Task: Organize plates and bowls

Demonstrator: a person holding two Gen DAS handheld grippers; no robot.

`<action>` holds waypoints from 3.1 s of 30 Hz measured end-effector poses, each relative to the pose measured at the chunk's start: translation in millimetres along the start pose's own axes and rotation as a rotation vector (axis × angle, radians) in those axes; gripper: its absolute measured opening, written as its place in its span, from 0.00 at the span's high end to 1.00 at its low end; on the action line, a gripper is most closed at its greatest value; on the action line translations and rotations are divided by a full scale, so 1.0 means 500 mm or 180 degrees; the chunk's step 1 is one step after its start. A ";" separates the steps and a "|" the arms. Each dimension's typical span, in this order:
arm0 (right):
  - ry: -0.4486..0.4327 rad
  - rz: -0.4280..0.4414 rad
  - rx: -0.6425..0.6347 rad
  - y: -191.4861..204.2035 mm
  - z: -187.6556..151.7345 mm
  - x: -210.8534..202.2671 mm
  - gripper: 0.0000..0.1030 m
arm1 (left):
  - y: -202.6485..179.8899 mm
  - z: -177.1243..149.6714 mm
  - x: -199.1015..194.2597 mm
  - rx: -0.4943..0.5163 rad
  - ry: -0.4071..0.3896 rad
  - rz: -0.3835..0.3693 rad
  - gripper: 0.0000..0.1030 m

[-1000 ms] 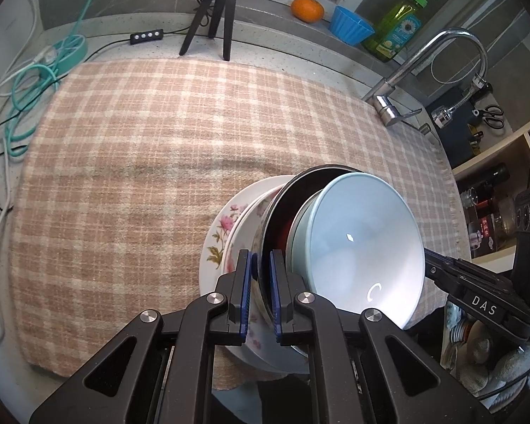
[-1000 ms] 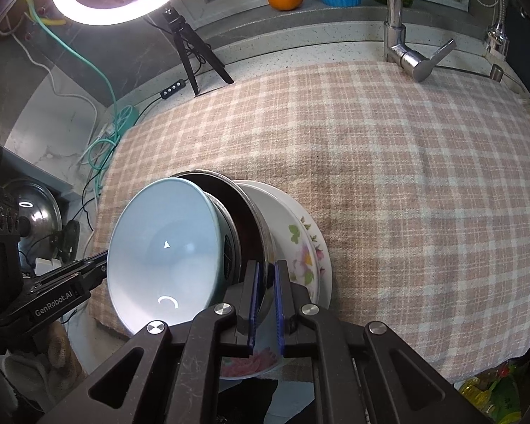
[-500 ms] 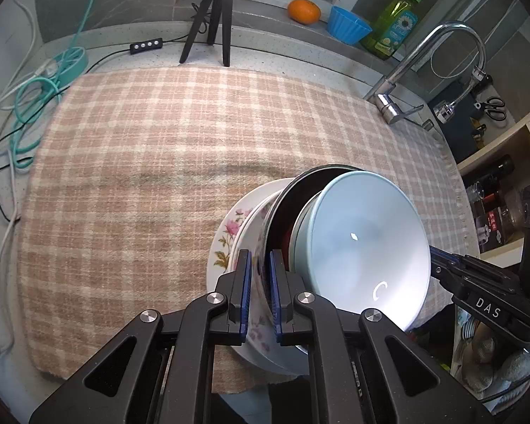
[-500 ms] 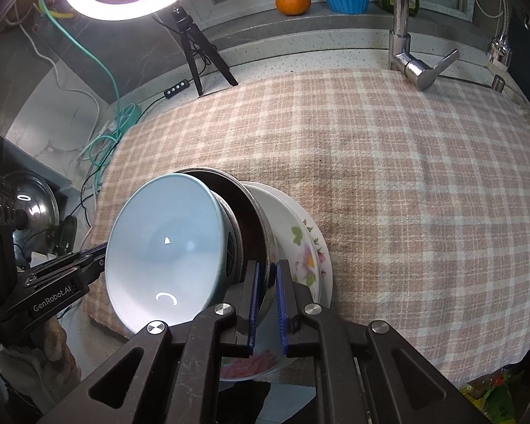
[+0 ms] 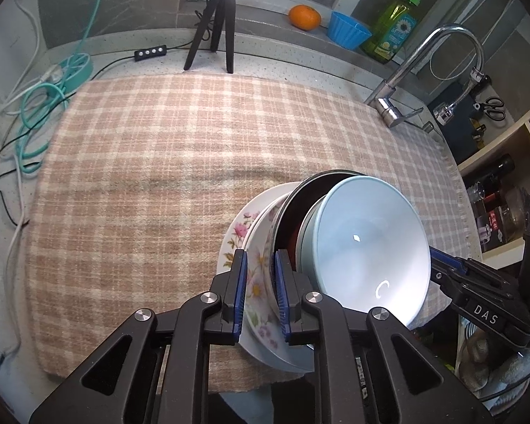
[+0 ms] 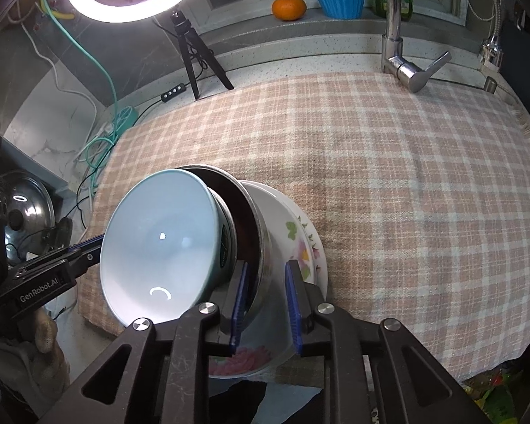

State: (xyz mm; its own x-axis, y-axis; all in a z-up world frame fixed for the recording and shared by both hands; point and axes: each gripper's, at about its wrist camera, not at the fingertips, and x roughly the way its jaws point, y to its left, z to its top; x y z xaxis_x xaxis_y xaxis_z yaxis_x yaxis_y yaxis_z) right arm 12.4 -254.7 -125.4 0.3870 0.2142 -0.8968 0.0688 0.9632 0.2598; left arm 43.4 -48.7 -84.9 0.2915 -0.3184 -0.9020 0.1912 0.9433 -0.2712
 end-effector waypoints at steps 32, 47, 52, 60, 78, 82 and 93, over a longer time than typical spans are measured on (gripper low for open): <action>-0.0868 -0.0495 -0.0123 0.030 -0.047 -0.123 0.34 | 0.006 -0.032 -0.100 0.0206 -0.0536 0.0451 0.32; -0.0918 -0.0506 -0.0056 0.028 -0.069 -0.142 0.30 | -0.031 -0.055 -0.133 0.0281 -0.0647 0.0397 0.28; -0.0936 -0.0512 -0.0036 0.023 -0.071 -0.146 0.30 | -0.034 -0.054 -0.138 0.0293 -0.0678 0.0392 0.28; -0.0930 -0.0516 -0.0040 0.021 -0.073 -0.147 0.30 | -0.040 -0.054 -0.144 0.0308 -0.0689 0.0357 0.28; -0.0905 -0.0508 -0.0022 0.017 -0.075 -0.145 0.30 | -0.041 -0.053 -0.150 0.0311 -0.0728 0.0360 0.28; -0.0895 -0.0513 -0.0019 0.015 -0.076 -0.144 0.30 | -0.042 -0.053 -0.148 0.0313 -0.0721 0.0368 0.28; -0.0881 -0.0514 -0.0013 0.007 -0.079 -0.138 0.30 | -0.044 -0.055 -0.149 0.0320 -0.0742 0.0389 0.28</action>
State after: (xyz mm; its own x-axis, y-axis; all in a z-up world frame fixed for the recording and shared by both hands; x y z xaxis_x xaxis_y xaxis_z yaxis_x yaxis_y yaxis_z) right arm -50.6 -260.0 -76.7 0.6069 0.0068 -0.7948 0.1462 0.9820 0.1200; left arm -8.3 -43.5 -21.0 0.5236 -0.2266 -0.8213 0.2299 0.9658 -0.1199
